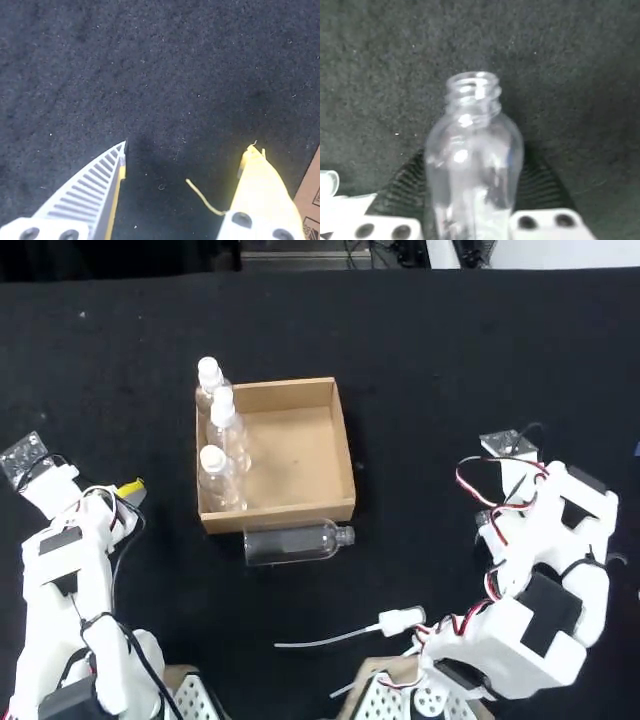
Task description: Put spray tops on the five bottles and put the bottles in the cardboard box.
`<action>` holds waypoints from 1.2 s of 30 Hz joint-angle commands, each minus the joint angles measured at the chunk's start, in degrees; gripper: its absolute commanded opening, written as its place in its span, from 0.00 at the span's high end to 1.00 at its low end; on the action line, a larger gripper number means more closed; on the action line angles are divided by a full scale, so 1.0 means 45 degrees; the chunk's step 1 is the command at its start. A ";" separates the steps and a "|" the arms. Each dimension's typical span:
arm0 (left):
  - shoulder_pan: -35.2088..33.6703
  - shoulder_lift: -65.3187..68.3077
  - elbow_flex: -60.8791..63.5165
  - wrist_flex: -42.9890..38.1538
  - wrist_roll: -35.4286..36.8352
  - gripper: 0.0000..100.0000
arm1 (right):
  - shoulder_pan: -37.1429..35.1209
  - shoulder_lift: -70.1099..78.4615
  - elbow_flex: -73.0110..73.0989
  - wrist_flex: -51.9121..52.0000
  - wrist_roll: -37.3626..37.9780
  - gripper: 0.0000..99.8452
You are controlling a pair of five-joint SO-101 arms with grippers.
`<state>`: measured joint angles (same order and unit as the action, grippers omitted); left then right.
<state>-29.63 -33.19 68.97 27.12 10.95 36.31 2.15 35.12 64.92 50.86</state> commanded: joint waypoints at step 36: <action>0.0908 -0.0156 -1.6674 1.2972 -0.5118 0.67 | 0.1582 -1.7162 0.4054 -0.2442 -0.7033 0.99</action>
<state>-29.63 -33.19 17.19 77.14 -11.21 41.05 -73.36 53.41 55.96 19.38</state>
